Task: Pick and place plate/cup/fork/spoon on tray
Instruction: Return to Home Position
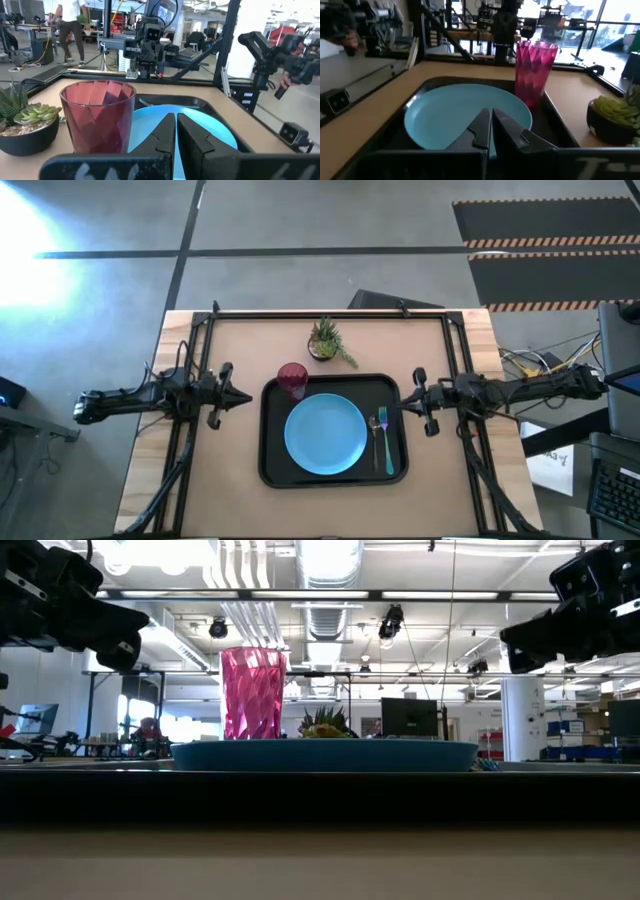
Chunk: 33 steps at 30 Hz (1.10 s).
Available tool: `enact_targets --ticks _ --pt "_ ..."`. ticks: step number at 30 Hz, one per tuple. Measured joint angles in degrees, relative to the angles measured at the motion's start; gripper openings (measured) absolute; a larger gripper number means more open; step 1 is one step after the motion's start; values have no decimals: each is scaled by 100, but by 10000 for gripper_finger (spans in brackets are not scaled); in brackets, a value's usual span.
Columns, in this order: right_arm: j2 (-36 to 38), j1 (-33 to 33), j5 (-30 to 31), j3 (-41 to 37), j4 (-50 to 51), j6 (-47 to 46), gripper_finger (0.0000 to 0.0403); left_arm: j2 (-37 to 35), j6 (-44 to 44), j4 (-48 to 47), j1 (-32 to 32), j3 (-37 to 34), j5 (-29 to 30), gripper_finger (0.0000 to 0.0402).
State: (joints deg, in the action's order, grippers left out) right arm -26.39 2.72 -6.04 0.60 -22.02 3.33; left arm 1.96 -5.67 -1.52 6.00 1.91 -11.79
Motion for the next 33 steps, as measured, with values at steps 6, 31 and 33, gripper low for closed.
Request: enact_targets --ticks 6,31,33 --pt "-1 0 284 0 282 276 9 198 55 -9 0 0 -2 0" --pt "1694 -39 1103 -2 8 1552 9 614 36 177 0 -22 -43 0" --pt "1943 -39 1065 -2 256 1380 9 614 48 181 0 -22 -54 0"
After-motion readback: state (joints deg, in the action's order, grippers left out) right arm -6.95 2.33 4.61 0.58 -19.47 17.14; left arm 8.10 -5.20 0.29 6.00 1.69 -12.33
